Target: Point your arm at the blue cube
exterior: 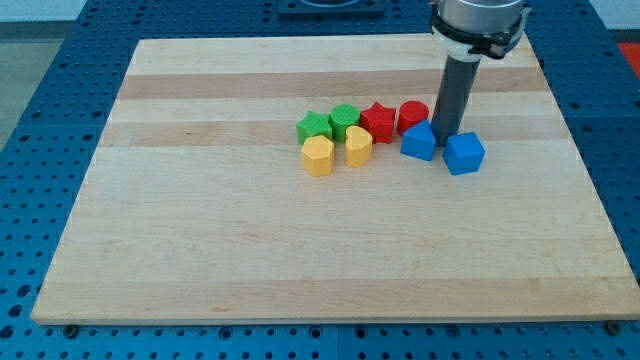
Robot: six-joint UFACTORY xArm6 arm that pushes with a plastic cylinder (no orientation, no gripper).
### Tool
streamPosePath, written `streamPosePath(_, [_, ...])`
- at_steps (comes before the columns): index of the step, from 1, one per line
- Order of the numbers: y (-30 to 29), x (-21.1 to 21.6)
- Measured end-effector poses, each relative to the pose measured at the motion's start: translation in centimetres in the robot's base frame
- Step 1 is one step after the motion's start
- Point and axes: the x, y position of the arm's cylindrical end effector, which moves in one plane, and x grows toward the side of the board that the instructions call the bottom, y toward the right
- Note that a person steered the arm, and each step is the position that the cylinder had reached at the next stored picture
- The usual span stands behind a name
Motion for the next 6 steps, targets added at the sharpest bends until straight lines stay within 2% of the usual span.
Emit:
streamPosePath(1, [0.0, 0.1])
streamPosePath(3, [2.9, -3.3])
streamPosePath(6, [6.6, 1.1])
